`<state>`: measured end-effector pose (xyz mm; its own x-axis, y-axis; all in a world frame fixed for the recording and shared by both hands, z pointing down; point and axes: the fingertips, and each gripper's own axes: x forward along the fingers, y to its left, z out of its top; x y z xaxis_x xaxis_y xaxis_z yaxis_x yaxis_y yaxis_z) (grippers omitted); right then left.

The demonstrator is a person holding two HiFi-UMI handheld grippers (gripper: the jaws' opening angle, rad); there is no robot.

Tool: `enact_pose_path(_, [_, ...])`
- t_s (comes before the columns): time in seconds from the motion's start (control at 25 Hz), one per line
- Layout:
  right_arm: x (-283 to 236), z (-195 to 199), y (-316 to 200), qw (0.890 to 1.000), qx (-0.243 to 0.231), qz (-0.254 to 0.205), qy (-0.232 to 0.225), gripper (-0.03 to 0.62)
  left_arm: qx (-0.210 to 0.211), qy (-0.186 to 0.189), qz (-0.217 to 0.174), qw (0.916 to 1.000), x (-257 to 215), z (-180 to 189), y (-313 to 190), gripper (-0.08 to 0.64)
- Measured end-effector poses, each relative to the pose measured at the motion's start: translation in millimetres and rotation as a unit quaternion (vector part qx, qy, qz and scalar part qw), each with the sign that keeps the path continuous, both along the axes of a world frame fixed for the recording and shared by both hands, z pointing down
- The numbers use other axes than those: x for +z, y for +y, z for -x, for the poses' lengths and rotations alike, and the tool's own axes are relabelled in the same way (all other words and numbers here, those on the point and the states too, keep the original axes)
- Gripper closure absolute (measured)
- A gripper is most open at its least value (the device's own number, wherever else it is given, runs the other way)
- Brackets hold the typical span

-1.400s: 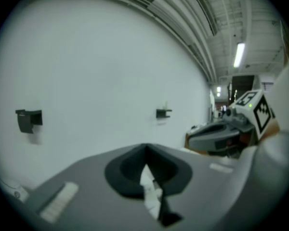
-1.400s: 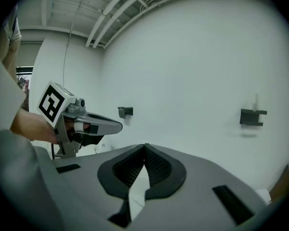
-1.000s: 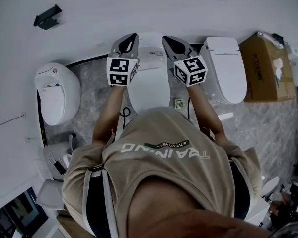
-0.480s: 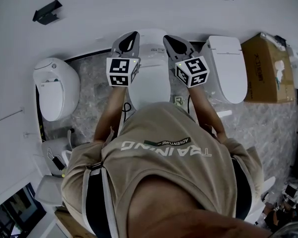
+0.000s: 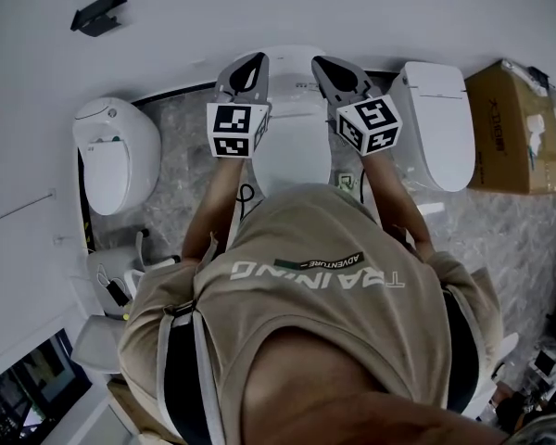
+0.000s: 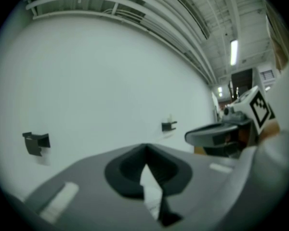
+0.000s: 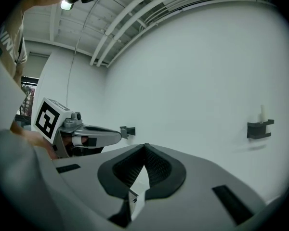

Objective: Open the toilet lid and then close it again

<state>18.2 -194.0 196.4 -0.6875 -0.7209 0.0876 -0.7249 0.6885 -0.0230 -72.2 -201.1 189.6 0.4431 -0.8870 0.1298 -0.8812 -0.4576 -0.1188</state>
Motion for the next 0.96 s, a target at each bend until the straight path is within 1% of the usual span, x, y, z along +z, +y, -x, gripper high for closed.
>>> enact_pose_path(0.2, [5.5,6.0,1.9,1.000,-0.009,0.004,0.002,0.578,0.001,-0.001,-0.002,1.0000,-2.4,2.1,3.8,0.555])
enact_pose_path(0.4, [9.7,13.5,8.6,1.000,-0.021,0.009,0.006,0.578,-0.004,0.006,0.002,1.0000,-1.1,7.9,9.2,0.555])
enact_pose_path(0.68, [16.0,15.3,16.7,1.000,-0.024,0.014,0.008,0.578,-0.002,0.012,0.010,0.9999,7.5,7.3,17.6,0.555])
enact_pose_path(0.96, [14.2,14.9,20.6,1.000,-0.025,0.009,0.008,0.578,-0.004,0.016,0.005,0.9999,3.5,8.0,19.7,0.555])
